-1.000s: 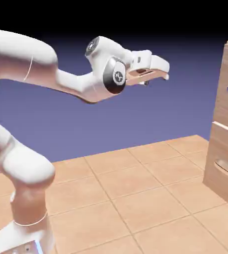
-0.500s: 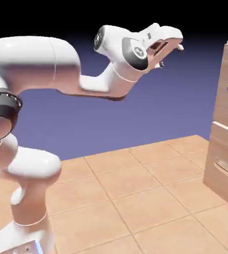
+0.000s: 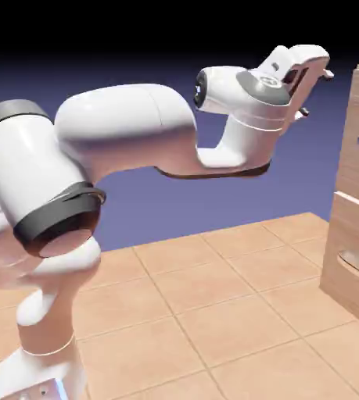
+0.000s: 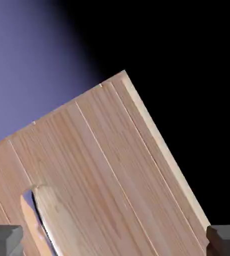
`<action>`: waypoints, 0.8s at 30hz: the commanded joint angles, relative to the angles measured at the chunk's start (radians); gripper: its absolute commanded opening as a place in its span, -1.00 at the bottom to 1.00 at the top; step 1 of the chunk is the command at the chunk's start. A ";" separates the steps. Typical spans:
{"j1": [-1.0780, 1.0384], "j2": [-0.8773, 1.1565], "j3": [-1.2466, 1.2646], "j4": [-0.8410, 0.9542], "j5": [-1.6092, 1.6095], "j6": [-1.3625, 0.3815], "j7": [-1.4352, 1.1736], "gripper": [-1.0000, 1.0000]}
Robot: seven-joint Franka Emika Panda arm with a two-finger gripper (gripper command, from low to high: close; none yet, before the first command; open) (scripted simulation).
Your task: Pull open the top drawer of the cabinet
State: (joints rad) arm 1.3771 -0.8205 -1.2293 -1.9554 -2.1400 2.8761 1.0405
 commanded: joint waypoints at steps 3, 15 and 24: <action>0.083 -0.015 -0.075 0.052 -0.131 -0.010 0.018 0.00; 0.416 -0.076 -0.375 0.261 -0.652 -0.049 0.091 0.00; 0.632 -0.128 -0.507 0.499 -0.619 0.009 0.009 0.00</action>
State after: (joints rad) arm 2.0094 -0.9483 -1.7360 -1.4564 -2.7588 2.8848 1.0492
